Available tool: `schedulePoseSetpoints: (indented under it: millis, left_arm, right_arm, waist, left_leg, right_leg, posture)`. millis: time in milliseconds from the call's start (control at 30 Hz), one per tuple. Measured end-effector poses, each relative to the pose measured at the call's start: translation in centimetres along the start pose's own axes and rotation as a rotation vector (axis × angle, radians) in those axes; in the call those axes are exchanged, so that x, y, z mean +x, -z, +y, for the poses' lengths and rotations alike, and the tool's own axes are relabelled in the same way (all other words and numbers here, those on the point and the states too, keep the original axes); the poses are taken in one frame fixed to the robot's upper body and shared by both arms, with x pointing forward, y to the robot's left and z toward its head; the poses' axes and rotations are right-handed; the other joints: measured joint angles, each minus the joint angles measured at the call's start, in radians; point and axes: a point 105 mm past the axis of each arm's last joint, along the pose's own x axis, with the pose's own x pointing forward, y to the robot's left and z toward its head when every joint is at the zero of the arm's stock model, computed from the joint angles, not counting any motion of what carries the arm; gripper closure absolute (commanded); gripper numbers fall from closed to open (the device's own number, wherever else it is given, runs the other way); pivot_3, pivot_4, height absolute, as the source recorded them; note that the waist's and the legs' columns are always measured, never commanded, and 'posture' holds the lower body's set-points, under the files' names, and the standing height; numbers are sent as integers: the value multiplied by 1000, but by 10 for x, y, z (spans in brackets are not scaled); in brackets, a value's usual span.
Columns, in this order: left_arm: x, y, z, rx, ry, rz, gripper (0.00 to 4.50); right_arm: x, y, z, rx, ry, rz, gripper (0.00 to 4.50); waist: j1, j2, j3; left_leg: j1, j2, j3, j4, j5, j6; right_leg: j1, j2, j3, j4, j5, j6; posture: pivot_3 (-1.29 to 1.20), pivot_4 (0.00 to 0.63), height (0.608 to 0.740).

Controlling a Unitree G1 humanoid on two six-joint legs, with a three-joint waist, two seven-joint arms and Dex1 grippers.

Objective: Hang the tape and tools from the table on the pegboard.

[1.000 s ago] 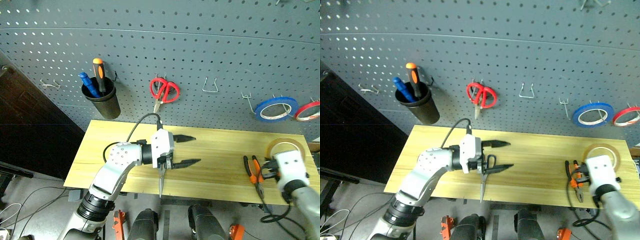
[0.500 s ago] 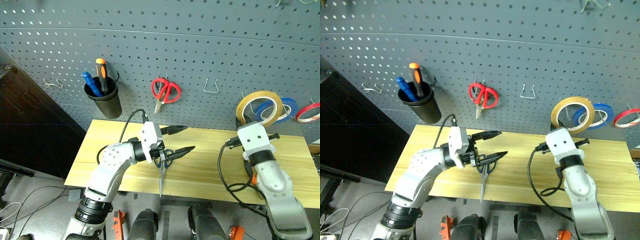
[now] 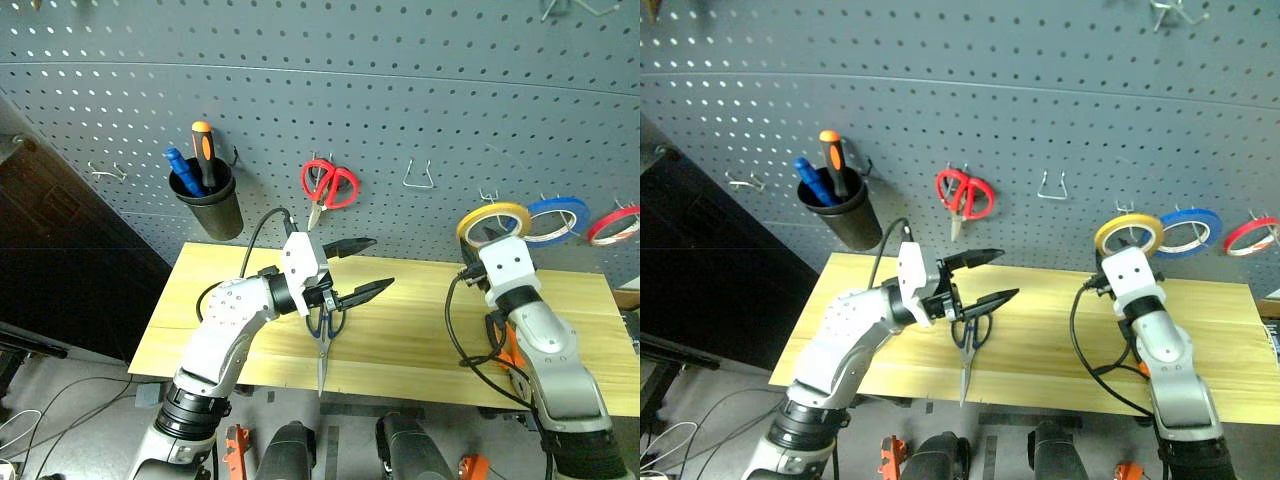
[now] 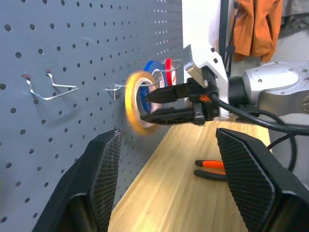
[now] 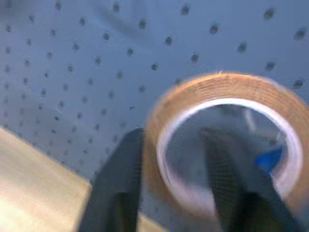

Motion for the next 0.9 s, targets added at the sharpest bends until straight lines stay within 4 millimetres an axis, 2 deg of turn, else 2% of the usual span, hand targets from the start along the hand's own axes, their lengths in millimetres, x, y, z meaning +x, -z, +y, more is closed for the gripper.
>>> schedulePoseSetpoints:
  millis: [67,167,267,367,600,767,900]
  left_arm:
    - [-2,4,0,18,14,20,1184]
    - [-5,17,-2,40,64,77,1184]
    - [-8,27,-6,47,117,119,1184]
    - [-2,24,-7,57,159,114,1184]
    - [6,22,-19,89,248,95,1184]
    - [6,22,-19,91,249,96,1184]
    - [5,24,-21,81,249,102,1184]
  right_arm:
    - [-14,17,7,43,-9,82,925]
    - [-46,51,16,150,12,274,29]
    - [-73,88,13,264,91,507,29]
    - [-92,116,-5,332,193,712,29]
    - [-89,143,-16,384,97,870,29]
    - [-89,148,-12,413,65,888,29]
    - [-68,152,-16,463,8,888,29]
  waist:
    - [1,0,-2]
    - [1,1,-5]
    - [-2,1,-5]
    - [-5,1,-5]
    - [-24,2,-5]
    - [-26,2,-5]
    - [-32,1,-6]
  left_leg:
    - [0,0,0,0,0,0]
    - [0,0,0,0,0,0]
    - [0,0,1,1,1,1]
    - [2,0,3,1,2,3]
    - [4,-1,1,0,2,6]
    - [3,-1,1,0,2,6]
    - [4,-2,3,1,3,8]
  right_leg:
    - [0,0,0,0,0,0]
    - [0,0,0,0,0,0]
    - [0,0,1,1,0,0]
    - [1,0,2,1,2,-3]
    - [3,1,1,2,2,-4]
    - [3,1,1,1,2,-4]
    - [4,0,3,1,3,-3]
  posture:
    - [-35,198,740]
    - [-46,203,740]
    - [-51,208,740]
    - [-59,213,740]
    - [-62,218,740]
    - [-44,222,740]
    - [-37,220,740]
